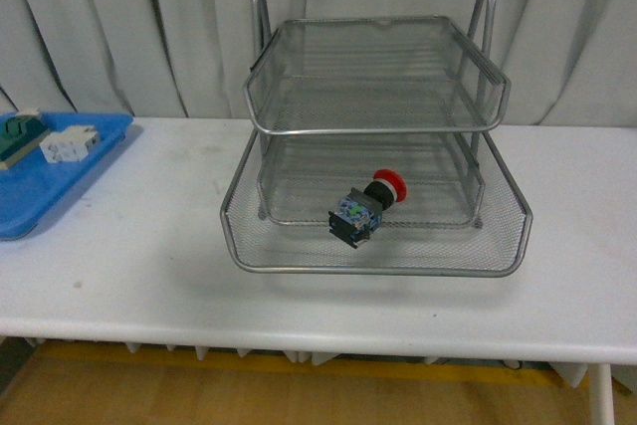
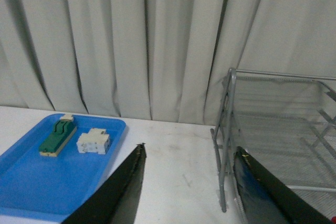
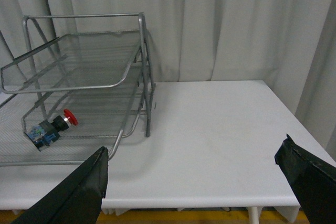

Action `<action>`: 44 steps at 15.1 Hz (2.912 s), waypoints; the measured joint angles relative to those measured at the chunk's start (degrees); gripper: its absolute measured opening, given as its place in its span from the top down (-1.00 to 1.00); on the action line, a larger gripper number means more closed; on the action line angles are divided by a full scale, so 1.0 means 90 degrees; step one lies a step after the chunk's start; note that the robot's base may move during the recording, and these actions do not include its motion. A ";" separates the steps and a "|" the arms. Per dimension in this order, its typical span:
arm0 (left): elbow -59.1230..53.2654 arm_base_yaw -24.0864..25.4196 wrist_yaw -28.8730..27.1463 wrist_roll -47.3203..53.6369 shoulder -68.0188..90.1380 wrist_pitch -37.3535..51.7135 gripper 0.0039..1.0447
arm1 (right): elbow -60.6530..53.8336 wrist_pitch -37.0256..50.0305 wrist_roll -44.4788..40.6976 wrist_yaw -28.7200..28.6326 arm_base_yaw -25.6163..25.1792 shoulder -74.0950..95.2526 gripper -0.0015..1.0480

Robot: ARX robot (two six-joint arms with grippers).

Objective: Place button on rack with both arms

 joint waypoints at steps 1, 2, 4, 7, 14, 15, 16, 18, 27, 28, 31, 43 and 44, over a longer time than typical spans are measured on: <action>-0.0379 0.0061 0.0301 0.0002 -0.0277 0.0053 0.25 | 0.0000 0.0000 0.0002 -0.0002 0.0000 0.0000 -0.87; -0.0680 0.0160 0.0517 0.0007 -0.0393 0.0049 0.43 | 0.0000 0.0000 0.0002 -0.0002 0.0000 0.0000 -0.87; -0.1309 0.0571 0.0848 0.0007 -0.0911 0.0022 0.95 | 0.0000 0.0000 0.0002 0.0000 0.0000 0.0000 -0.87; -0.1863 0.0969 0.1248 0.0015 -0.1690 -0.0148 0.97 | 0.0000 0.0000 0.0002 0.0000 0.0000 0.0000 -0.87; -0.2477 0.1902 0.2072 0.0024 -0.3033 -0.0894 0.97 | 0.0000 0.0000 0.0002 0.0002 0.0000 0.0000 -0.87; -0.2494 0.1894 0.2098 0.0029 -0.3099 -0.0928 0.97 | 0.0000 -0.0002 0.0002 0.0000 0.0000 0.0000 -0.87; -0.2533 0.1853 0.2171 0.0029 -0.3313 -0.1076 0.97 | 0.0000 0.0002 0.0002 0.0000 0.0000 0.0000 -0.87; -0.2713 0.1848 0.2166 0.0029 -0.3694 -0.1137 0.97 | 0.0000 0.0000 0.0002 0.0000 0.0000 0.0000 -0.87; -0.2824 0.1851 0.2166 0.0029 -0.5226 -0.2591 0.97 | 0.0000 0.0000 0.0002 0.0000 0.0000 0.0000 -0.87; -0.2824 0.1851 0.2166 0.0029 -0.5336 -0.2715 0.97 | 0.0000 0.0000 0.0002 0.0000 0.0000 0.0000 -0.87; -0.2822 0.1851 0.2166 0.0029 -0.5668 -0.3082 0.97 | 0.0000 0.0000 0.0002 0.0000 0.0000 0.0000 -0.87; -0.2820 0.1851 0.2166 0.0032 -0.6659 -0.4116 0.18 | 0.0000 0.0002 0.0002 0.0000 0.0000 0.0000 -0.87; -0.2820 0.1851 0.2166 0.0032 -0.6659 -0.4116 -0.03 | 0.0000 0.0002 0.0002 0.0000 0.0000 0.0000 -0.87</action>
